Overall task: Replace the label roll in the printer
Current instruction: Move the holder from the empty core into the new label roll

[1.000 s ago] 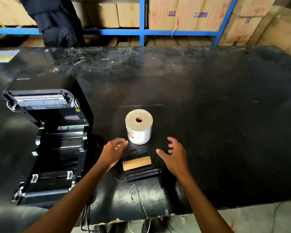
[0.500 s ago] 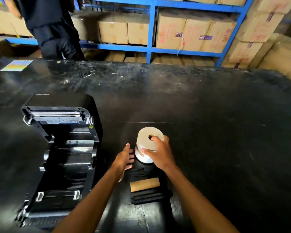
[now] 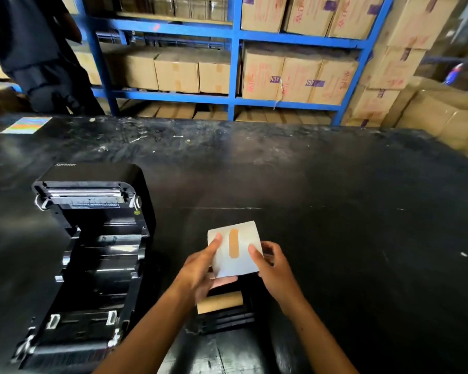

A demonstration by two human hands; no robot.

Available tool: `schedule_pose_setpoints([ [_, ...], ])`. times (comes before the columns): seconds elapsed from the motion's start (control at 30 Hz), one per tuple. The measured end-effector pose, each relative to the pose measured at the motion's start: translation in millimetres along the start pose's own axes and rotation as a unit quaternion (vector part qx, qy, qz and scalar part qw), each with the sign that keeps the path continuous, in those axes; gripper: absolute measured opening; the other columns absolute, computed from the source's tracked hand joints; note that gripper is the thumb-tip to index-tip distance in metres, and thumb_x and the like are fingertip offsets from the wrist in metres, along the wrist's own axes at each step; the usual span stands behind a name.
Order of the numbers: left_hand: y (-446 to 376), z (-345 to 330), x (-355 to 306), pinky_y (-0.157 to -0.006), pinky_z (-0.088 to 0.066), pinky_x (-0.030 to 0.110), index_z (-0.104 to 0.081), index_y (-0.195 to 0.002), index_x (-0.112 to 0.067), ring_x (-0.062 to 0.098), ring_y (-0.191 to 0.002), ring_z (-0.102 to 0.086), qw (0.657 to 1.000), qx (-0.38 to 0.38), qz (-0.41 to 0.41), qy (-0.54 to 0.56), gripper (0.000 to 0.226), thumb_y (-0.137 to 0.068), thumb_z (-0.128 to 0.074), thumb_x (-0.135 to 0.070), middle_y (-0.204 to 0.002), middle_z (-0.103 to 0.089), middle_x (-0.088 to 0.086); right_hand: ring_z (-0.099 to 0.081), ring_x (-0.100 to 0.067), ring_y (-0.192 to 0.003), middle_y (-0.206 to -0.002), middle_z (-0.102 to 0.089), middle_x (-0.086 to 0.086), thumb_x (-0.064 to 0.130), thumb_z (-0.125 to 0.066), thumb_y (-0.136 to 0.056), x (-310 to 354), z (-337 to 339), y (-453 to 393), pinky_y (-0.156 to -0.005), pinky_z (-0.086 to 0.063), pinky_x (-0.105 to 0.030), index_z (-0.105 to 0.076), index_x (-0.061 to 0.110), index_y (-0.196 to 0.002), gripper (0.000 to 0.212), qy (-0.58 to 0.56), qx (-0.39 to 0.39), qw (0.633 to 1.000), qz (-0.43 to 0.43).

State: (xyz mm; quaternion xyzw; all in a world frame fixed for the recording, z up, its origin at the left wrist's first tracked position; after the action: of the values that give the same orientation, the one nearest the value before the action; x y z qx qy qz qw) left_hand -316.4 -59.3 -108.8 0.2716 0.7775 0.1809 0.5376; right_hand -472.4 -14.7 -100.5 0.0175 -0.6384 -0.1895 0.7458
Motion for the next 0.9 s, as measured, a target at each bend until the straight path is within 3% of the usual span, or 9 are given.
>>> schedule_pose_setpoints([
  [0.07,10.6,-7.5,3.1,-0.073,-0.062,0.047,-0.064,-0.109,0.005,0.032,-0.094,-0.072,0.998,-0.033,-0.042,-0.039,0.056,-0.077,-0.073,-0.04,-0.105,-0.073,0.02,-0.048,-0.017,-0.123,-0.137,-0.045,0.0,0.038,-0.062,-0.086,3.0,8.9,3.7,-0.102,-0.04,-0.031,-0.044,0.025,-0.136,0.055,0.121,-0.072,0.988,0.066],
  [0.13,19.0,-12.8,5.0,-0.067,-0.063,0.041,-0.062,-0.105,0.008,0.027,-0.087,-0.072,0.993,-0.051,-0.085,-0.068,0.056,-0.077,-0.074,-0.039,-0.094,-0.074,0.015,-0.033,-0.02,-0.137,-0.149,-0.036,-0.003,0.031,-0.059,-0.089,10.3,12.0,10.7,-0.112,-0.027,-0.032,-0.046,0.024,-0.137,0.05,0.189,-0.095,0.963,0.17],
  [0.27,31.5,-19.1,7.8,-0.058,-0.06,0.033,-0.067,-0.088,0.0,0.015,-0.067,-0.071,0.982,-0.058,-0.134,-0.12,0.043,-0.074,-0.076,-0.04,-0.071,-0.073,0.002,-0.029,-0.023,-0.139,-0.154,-0.03,-0.006,0.027,-0.052,-0.094,12.6,6.7,22.6,-0.113,-0.026,-0.035,-0.056,0.019,-0.13,0.037,0.276,-0.078,0.925,0.248],
  [0.4,36.0,-23.4,15.9,-0.059,-0.061,0.034,-0.07,-0.086,-0.004,0.017,-0.069,-0.073,0.974,-0.07,-0.151,-0.15,0.042,-0.07,-0.079,-0.042,-0.082,-0.074,0.007,-0.045,-0.031,-0.127,-0.143,-0.047,-0.014,0.021,-0.056,-0.09,7.2,6.9,34.0,-0.104,-0.036,-0.04,-0.07,0.011,-0.104,0.023,0.309,-0.146,0.889,0.304],
  [0.5,39.5,-25.7,22.7,-0.064,-0.063,0.04,-0.071,-0.085,-0.007,0.022,-0.075,-0.073,0.969,-0.084,-0.153,-0.175,0.041,-0.068,-0.08,-0.043,-0.089,-0.075,0.011,-0.054,-0.03,-0.115,-0.129,-0.058,-0.013,0.018,-0.062,-0.084,4.2,12.8,40.3,-0.094,-0.045,-0.042,-0.069,0.009,-0.083,0.012,0.28,-0.187,0.887,0.317],
  [0.6,41.4,-27.7,29.4,-0.072,-0.062,0.048,-0.071,-0.089,-0.005,0.028,-0.085,-0.072,0.963,-0.092,-0.145,-0.206,0.044,-0.069,-0.079,-0.044,-0.094,-0.074,0.013,-0.053,-0.029,-0.112,-0.125,-0.059,-0.012,0.016,-0.059,-0.086,1.3,18.2,45.6,-0.093,-0.043,-0.038,-0.065,0.005,-0.076,0.016,0.293,-0.183,0.889,0.3],
  [0.67,43.2,-30.3,33.4,-0.068,-0.063,0.044,-0.07,-0.091,-0.003,0.028,-0.084,-0.072,0.964,-0.088,-0.131,-0.213,0.047,-0.071,-0.078,-0.044,-0.096,-0.073,0.015,-0.052,-0.027,-0.115,-0.126,-0.058,-0.012,0.012,-0.055,-0.089,-2.5,21.7,48.3,-0.097,-0.042,-0.038,-0.064,0.002,-0.079,0.016,0.29,-0.165,0.894,0.301],
  [0.8,46.2,-33.6,37.0,-0.063,-0.063,0.042,-0.068,-0.087,0.004,0.024,-0.073,-0.072,0.985,-0.071,-0.074,-0.136,0.046,-0.076,-0.076,-0.04,-0.087,-0.073,0.015,-0.05,0.0,-0.11,-0.118,-0.054,0.007,-0.001,-0.056,-0.085,-5.9,31.7,63.0,-0.098,-0.037,-0.016,-0.063,0.017,-0.075,0.022,0.101,-0.128,0.948,0.273],
  [0.9,47.4,-30.8,34.4,-0.057,-0.062,0.041,-0.066,-0.095,0.005,0.02,-0.069,-0.067,0.992,-0.083,-0.062,-0.075,0.043,-0.081,-0.072,-0.035,-0.083,-0.068,0.01,-0.059,-0.003,-0.102,-0.111,-0.06,0.003,0.002,-0.06,-0.086,-18.7,51.4,69.7,-0.089,-0.044,-0.012,-0.065,0.015,-0.077,0.016,-0.031,-0.179,0.957,0.225],
])
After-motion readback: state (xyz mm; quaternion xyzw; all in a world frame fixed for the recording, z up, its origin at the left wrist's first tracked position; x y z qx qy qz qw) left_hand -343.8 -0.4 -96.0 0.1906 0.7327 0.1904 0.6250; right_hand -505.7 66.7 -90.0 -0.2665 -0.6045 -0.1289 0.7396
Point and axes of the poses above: each hand's wrist, its own y-axis away from the middle knuckle, its own z-axis out of the back of the hand, x = y × z, the point moved 1 cm from there along -y, towards the middle knuckle
